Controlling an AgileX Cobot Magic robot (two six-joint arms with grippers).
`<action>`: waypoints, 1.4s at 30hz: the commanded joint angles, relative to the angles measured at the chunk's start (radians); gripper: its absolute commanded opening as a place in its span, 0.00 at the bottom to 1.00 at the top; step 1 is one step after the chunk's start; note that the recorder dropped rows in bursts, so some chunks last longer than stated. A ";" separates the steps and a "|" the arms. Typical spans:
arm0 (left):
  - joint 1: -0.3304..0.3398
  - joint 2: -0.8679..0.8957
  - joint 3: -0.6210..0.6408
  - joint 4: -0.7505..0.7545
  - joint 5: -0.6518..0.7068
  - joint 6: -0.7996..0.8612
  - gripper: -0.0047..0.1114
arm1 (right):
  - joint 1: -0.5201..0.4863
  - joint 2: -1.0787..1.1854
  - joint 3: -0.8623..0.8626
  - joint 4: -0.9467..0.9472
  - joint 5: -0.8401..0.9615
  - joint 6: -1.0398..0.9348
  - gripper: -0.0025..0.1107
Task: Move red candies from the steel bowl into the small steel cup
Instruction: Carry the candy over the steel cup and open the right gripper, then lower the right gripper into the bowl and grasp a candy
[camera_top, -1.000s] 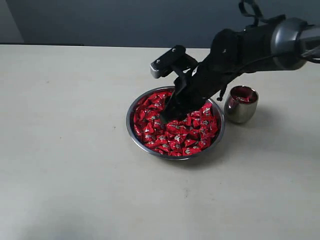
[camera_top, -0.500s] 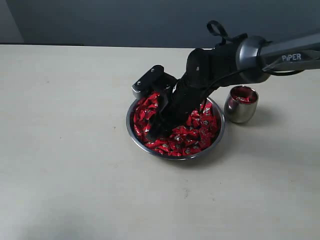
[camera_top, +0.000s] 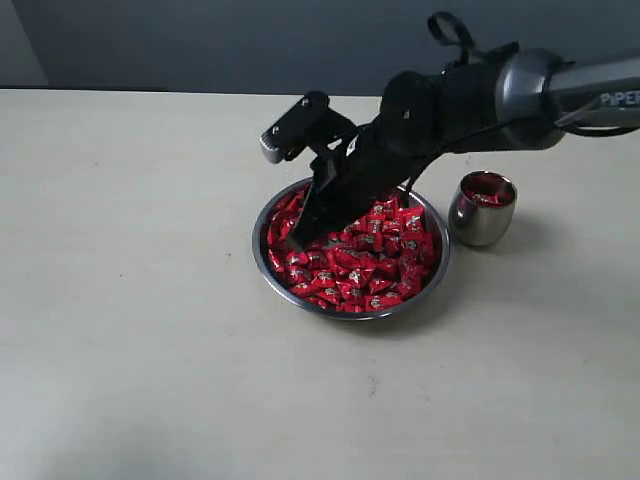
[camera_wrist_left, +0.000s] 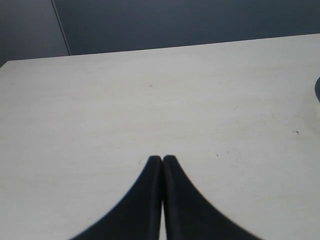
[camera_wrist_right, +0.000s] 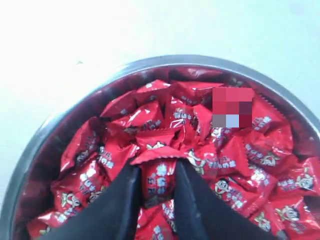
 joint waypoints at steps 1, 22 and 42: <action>-0.005 -0.005 -0.008 0.002 -0.005 -0.001 0.04 | -0.025 -0.108 -0.006 -0.076 0.080 0.076 0.05; -0.005 -0.005 -0.008 0.002 -0.005 -0.001 0.04 | -0.428 -0.230 0.146 -0.025 0.098 0.184 0.05; -0.005 -0.005 -0.008 0.002 -0.005 -0.001 0.04 | -0.337 -0.177 0.146 0.647 0.259 -0.300 0.05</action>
